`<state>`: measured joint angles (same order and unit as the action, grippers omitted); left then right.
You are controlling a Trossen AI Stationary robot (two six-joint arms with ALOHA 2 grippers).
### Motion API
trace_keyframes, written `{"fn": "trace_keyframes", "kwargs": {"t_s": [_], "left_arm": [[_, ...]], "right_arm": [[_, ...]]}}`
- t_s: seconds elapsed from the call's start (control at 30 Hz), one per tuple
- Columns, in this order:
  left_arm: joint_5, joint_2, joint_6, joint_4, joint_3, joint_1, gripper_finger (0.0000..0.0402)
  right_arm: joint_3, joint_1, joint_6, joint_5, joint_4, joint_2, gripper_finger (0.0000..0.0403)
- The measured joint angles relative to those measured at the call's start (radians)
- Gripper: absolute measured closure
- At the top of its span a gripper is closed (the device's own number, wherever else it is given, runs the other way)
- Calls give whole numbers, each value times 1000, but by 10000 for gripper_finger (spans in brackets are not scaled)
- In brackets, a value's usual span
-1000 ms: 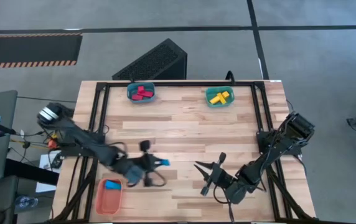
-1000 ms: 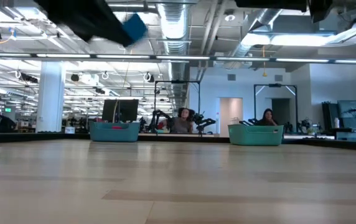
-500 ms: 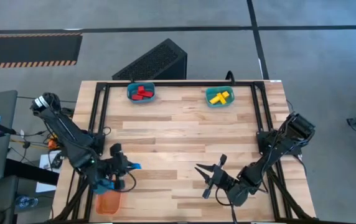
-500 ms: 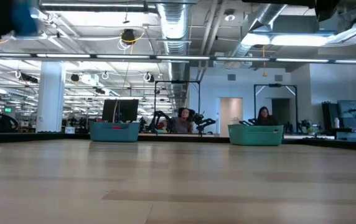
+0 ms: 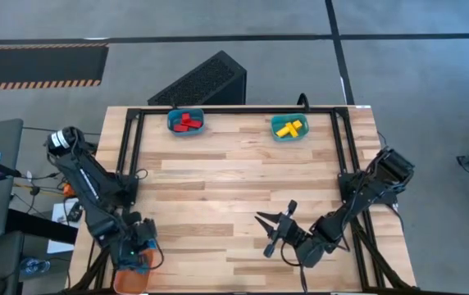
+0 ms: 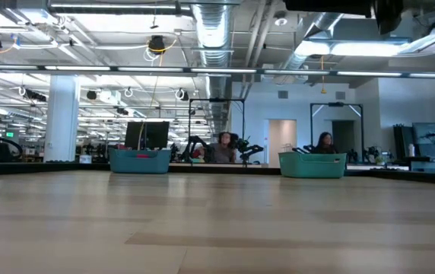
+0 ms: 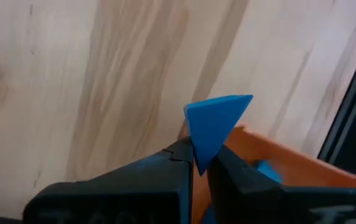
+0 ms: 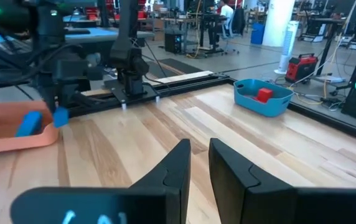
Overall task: Sort & place blocks by color
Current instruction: Put the blue block into the orange bin
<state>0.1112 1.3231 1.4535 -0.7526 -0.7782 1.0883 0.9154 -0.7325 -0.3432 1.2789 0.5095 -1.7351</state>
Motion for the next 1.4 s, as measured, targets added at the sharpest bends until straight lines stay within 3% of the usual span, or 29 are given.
{"fn": "trace_keyframes", "kwargs": {"t_s": [0.23, 0.5, 0.7, 0.9, 1.03, 1.4], "left_arm": [[32, 0, 53, -210, -43, 26, 392], [212, -1, 2, -379, -145, 27, 392], [51, -1, -1, -244, -211, 98, 392], [91, 19, 92, -167, -211, 187, 392], [48, 83, 134, -174, -199, 227, 388], [-30, 293, 65, -242, -198, 209, 301]], "right_arm": [[0, 31, -49, -56, 0, 0, 321], [1, 39, -52, -104, -5, 0, 321], [2, 41, -51, -106, -15, 0, 321], [2, 39, -86, -143, -28, 0, 321], [2, 40, -127, -158, -38, 0, 321], [2, 62, -128, -163, -38, 0, 321]]}}
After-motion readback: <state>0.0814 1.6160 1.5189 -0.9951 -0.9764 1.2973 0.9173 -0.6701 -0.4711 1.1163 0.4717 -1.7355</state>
